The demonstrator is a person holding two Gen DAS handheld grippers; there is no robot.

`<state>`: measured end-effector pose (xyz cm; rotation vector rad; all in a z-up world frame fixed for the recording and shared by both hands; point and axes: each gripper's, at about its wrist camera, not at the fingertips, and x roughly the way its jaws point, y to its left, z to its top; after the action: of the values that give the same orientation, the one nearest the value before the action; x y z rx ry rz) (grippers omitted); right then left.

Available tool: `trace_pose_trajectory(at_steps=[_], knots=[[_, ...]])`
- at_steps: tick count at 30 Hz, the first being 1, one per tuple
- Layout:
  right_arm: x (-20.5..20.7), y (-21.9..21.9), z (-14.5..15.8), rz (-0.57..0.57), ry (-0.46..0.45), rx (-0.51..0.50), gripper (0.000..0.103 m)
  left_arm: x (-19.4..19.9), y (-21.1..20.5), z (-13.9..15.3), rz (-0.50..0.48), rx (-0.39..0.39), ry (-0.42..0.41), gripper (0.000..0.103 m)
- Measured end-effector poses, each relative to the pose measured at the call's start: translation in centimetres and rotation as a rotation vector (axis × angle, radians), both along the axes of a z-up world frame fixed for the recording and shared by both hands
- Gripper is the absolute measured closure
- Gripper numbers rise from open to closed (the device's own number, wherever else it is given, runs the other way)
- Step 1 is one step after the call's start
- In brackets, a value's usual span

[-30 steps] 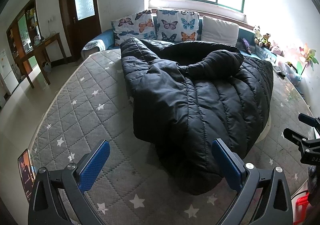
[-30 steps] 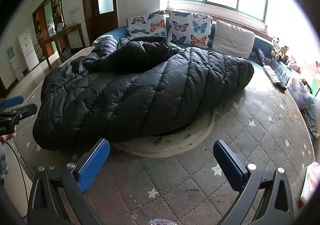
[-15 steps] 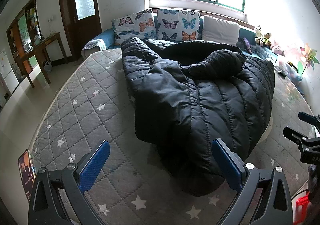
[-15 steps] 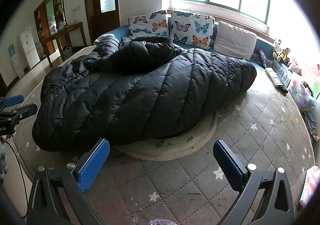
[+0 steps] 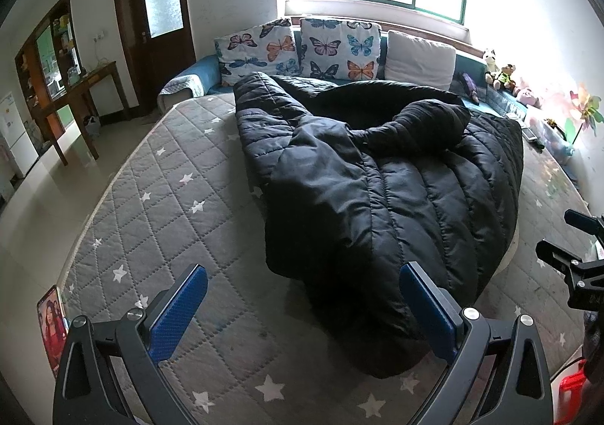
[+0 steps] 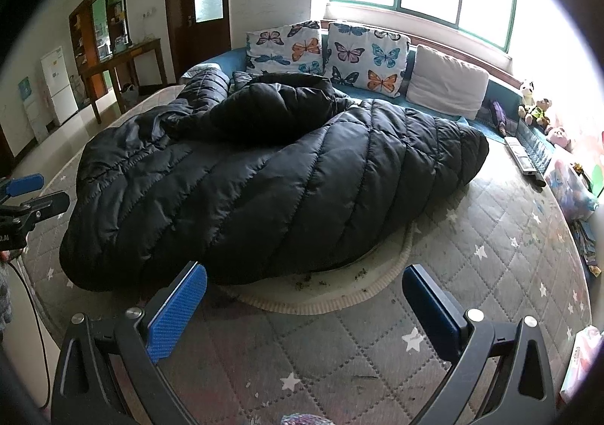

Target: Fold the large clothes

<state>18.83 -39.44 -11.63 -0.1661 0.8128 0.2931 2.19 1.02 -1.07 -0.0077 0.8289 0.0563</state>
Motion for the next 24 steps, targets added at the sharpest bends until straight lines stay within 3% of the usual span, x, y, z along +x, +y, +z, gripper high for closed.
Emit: trace_pose_trajectory(at_steps=[24], knots=[[1.7, 1.8, 0.0, 0.054, 0.01, -0.038, 0.0, 2.1, 1.3, -0.1, 0.011, -0.006, 0.027, 0.0]])
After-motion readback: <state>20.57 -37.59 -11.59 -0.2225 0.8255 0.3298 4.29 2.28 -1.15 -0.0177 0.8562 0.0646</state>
